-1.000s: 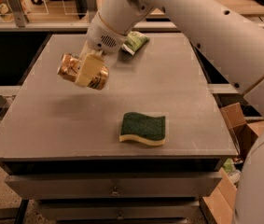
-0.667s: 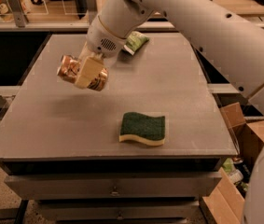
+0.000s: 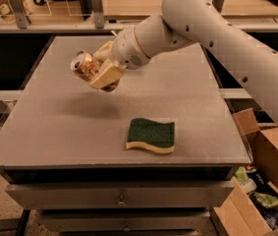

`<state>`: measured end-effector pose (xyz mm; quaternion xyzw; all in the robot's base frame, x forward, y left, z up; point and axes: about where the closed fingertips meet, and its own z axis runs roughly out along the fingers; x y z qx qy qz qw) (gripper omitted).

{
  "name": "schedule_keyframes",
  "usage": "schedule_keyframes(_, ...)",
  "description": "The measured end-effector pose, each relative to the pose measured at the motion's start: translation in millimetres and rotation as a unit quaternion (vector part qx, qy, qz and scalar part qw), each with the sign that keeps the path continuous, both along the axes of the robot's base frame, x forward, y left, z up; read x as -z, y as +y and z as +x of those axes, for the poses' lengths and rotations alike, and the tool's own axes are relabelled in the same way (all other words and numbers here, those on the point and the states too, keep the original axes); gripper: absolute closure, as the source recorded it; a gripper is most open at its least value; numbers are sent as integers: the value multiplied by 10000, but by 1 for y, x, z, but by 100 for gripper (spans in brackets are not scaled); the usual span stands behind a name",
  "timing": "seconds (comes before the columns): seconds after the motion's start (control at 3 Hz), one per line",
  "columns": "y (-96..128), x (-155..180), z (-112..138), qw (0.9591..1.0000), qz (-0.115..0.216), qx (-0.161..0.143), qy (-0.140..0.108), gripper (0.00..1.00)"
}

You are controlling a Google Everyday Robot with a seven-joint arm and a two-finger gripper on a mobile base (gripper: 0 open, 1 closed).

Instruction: Place orange can upright

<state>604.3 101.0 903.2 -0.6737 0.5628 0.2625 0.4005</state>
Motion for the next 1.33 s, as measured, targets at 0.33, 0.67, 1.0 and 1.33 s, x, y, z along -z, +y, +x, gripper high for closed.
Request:
schedule_keyframes(0.33, -15, -10, 14, 9958, 733, -170, -520, 100)
schedule_keyframes(0.67, -20, -14, 29, 9876, 1292, -525, -725, 100)
schedule_keyframes(1.0, -24, -10, 29, 9803, 1634, -1037, -403, 100)
schedule_keyframes(1.33, -30, -3, 23, 9761, 1817, -1195, -19, 100)
